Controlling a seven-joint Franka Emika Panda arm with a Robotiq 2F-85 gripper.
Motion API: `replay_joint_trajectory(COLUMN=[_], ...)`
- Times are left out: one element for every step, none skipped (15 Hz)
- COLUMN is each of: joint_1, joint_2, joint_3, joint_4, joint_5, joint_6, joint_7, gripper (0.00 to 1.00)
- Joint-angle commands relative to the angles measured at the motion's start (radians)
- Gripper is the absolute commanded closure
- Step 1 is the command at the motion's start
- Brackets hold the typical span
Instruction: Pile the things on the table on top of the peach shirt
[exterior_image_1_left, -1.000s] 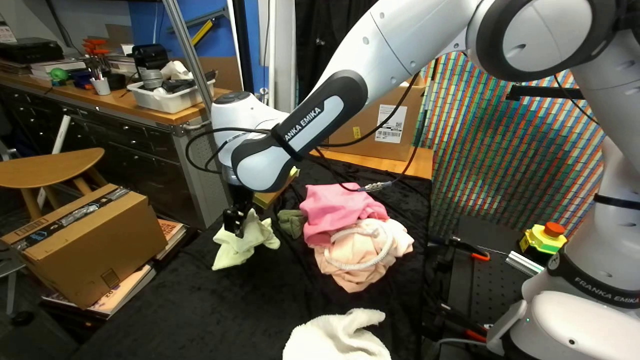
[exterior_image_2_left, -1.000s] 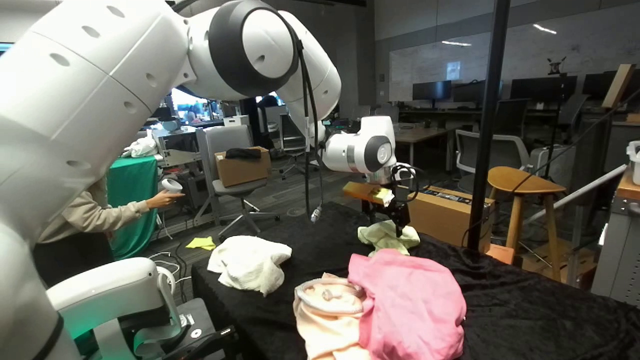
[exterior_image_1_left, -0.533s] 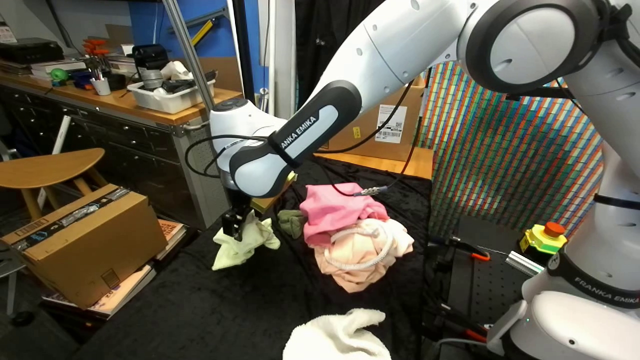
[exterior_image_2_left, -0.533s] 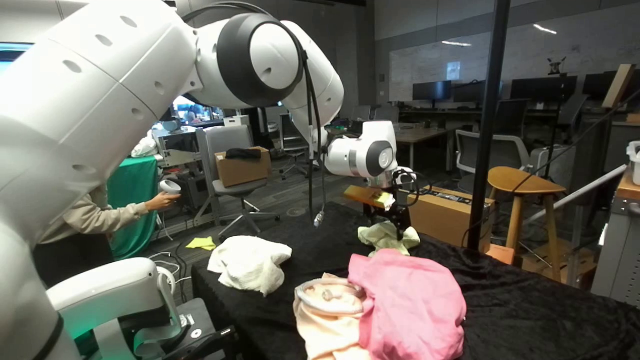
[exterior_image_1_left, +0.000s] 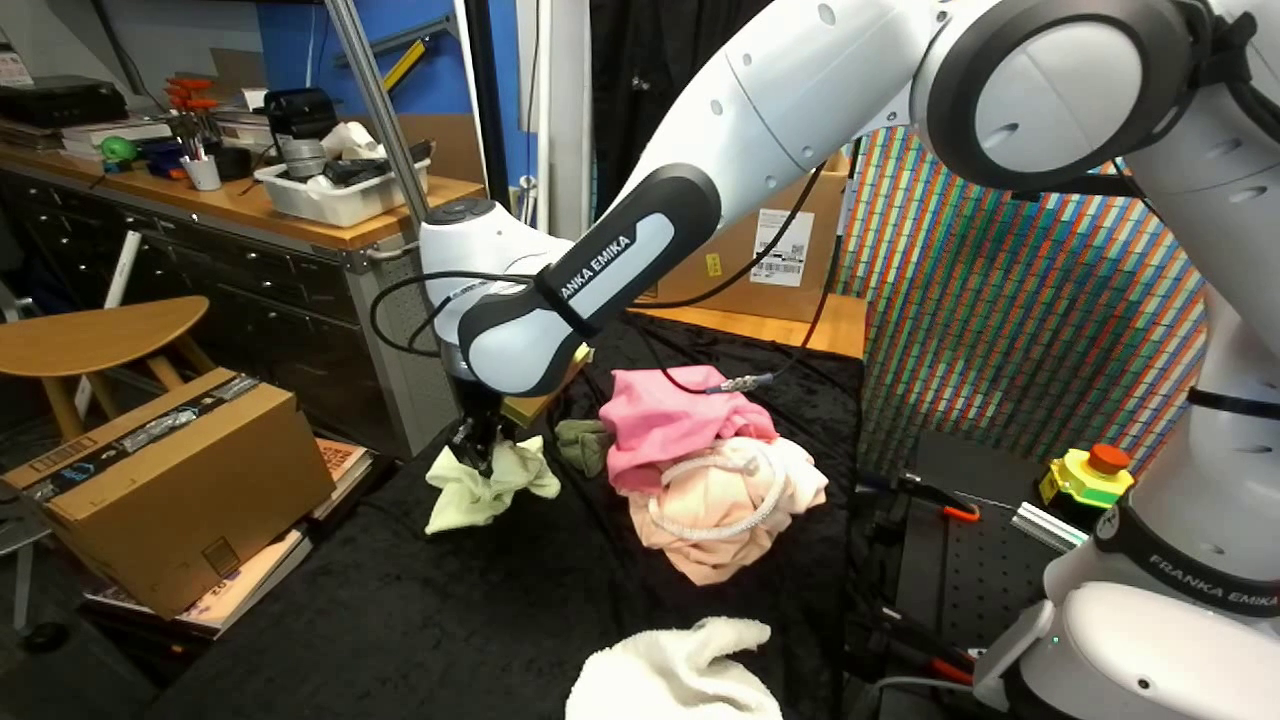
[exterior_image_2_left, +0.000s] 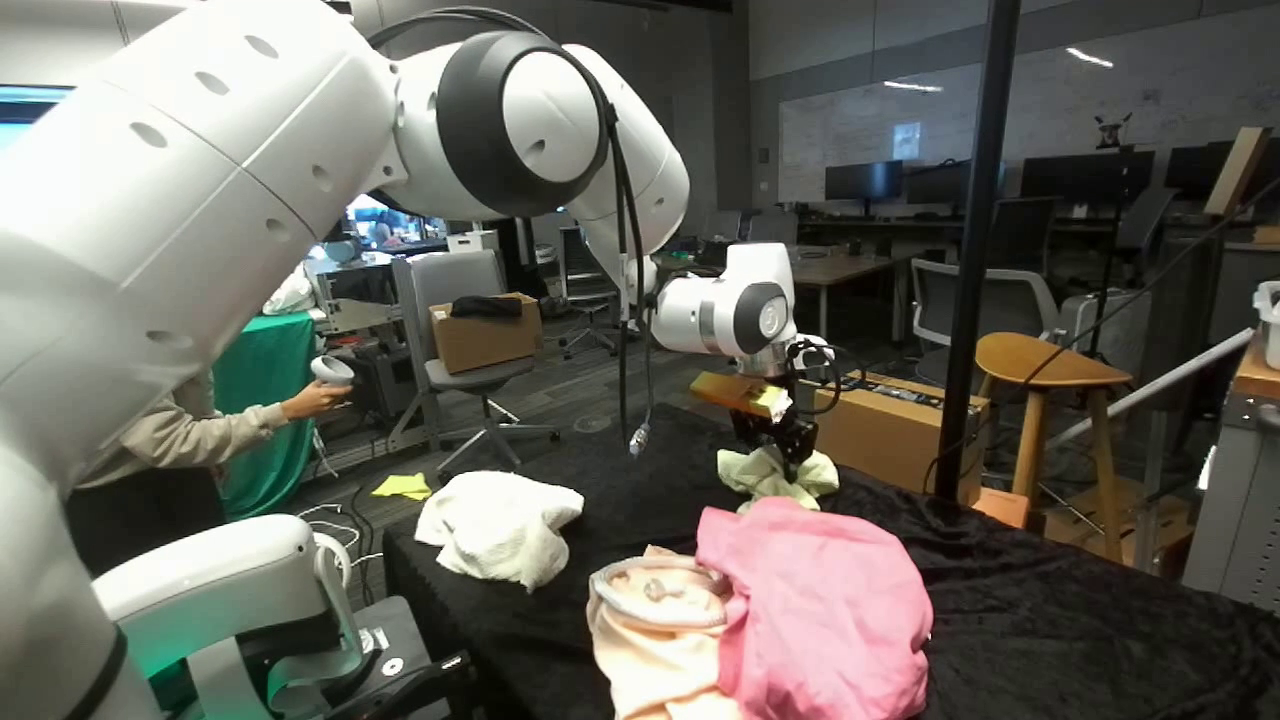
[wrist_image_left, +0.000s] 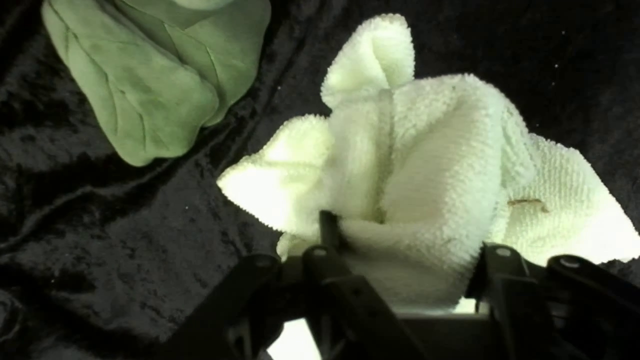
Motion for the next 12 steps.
replay_joint_trajectory(joint_1=[-0.013, -0.017, -0.019, -0.026, -0.036, -0.042, -0.052, -0.064, -0.074, -0.092, -0.111, -0.136], joint_2=[0.002, -0.005, -0.013, -0.026, -0.042, -0.062, -0.086, -0.116, -0.147, -0.19, -0.23, -0.283], joint_3=[0.012, 0.019, 0.023, 0.036, 0.053, 0.065, 0.084, 0.105, 0.123, 0.146, 0.17, 0.195], joint_4=[0.017, 0.01, 0.002, -0.01, -0.025, -0.041, -0.061, -0.088, -0.112, -0.152, -0.184, -0.234], joint_5=[0.008, 0.011, 0.011, 0.015, 0.021, 0.021, 0.026, 0.029, 0.032, 0.042, 0.054, 0.072], joint_6=[-0.004, -0.004, -0.003, -0.005, -0.006, -0.006, -0.011, -0.015, -0.017, -0.021, -0.03, -0.037], joint_7=[-0.036, -0.049, -0.061, -0.084, -0.117, -0.144, -0.182, -0.228, -0.267, -0.318, -0.369, -0.425], gripper=[0.78, 0.84, 0.93, 0.98, 1.0, 0.98, 0.97, 0.98, 0.97, 0.97, 0.97, 0.97])
